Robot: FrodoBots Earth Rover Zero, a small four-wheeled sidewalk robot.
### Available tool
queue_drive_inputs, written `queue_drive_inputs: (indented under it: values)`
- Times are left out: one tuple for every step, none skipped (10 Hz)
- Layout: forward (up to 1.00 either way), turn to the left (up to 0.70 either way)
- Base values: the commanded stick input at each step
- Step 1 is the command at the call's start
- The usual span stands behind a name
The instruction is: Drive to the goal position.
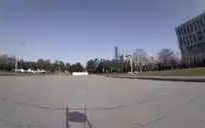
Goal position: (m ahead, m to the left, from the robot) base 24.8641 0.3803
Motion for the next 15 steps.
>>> queue_drive_inputs:
  values:
    - [1.0, 0.03]
    - [1.0, 0.03]
    - [1.0, 0.03]
    - [1.0, 0.03]
    - [1.0, 0.03]
    - [1.0, 0.03]
    - [1.0, 0.03]
    - [1.0, 0.03]
    - [1.0, 0.03]
    - [1.0, 0.03]
    - [1.0, 0.03]
    - [1.0, 0.03]
    - [1.0, 0.03]
    - [1.0, 0.03]
    - [1.0, 0.03]
